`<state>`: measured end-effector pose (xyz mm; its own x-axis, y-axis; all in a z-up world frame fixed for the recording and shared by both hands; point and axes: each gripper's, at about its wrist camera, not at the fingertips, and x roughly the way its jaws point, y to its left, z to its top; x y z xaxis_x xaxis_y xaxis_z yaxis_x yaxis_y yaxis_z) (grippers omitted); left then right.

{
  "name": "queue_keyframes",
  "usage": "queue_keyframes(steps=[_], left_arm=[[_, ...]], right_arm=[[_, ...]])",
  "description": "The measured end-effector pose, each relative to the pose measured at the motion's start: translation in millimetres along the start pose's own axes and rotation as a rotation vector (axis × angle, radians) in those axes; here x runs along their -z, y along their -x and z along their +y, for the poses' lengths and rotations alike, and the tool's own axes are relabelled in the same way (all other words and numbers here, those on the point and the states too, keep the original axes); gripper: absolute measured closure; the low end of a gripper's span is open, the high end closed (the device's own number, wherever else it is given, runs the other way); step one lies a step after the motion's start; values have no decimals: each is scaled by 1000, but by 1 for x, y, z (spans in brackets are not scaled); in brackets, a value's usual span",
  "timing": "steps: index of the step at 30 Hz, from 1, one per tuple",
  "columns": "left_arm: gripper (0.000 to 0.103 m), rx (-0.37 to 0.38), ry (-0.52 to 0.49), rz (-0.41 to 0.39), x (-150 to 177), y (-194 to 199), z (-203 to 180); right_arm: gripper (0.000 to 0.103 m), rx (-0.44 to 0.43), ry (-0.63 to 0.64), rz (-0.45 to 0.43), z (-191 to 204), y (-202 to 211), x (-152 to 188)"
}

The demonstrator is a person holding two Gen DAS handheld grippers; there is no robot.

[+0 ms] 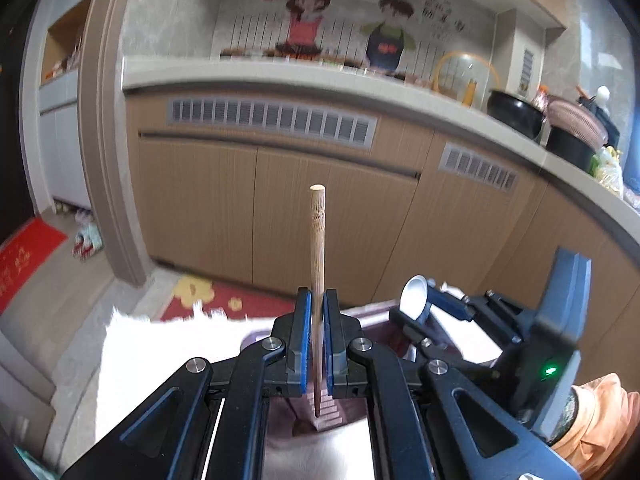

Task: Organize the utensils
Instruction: 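Lower the chopstick into the caddy with the left tool while the right tool drops the white spoon in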

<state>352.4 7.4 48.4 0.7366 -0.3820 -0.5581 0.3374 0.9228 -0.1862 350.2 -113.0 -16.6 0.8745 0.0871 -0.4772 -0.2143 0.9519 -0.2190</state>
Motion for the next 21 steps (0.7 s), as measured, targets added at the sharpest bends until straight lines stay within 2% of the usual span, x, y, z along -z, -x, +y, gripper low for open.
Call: queue_keyframes(steps=[5,9,11,13,15,17,18,20,21], left_arm=[[99,-7,38,98,22,-24,6],[98,-26,65,146,32,-34,8],[92,-41,78,172,35,-35,9],[76,-48,84,177,38,-31,8],[68,-58,81,152,39,-16,5],[56,-59,84,124,41,1,2],[46,-61,87,109,42,11,1],[36,-64,84,77,43,28,-3],[27,-70,72,61,46,39,-7]], right_arm=[[66,-47,-25,63,1,-2,12],[66,-93,-61,115,-3,-2,17],[65,-110,-80,128,-6,2,19],[64,-114,-91,134,-9,10,18],[59,-110,-100,125,-12,24,17],[47,-107,-116,110,-15,43,16],[45,-107,-124,103,-17,51,15],[42,-97,-146,89,-24,76,14],[41,-88,-156,89,-27,87,14]])
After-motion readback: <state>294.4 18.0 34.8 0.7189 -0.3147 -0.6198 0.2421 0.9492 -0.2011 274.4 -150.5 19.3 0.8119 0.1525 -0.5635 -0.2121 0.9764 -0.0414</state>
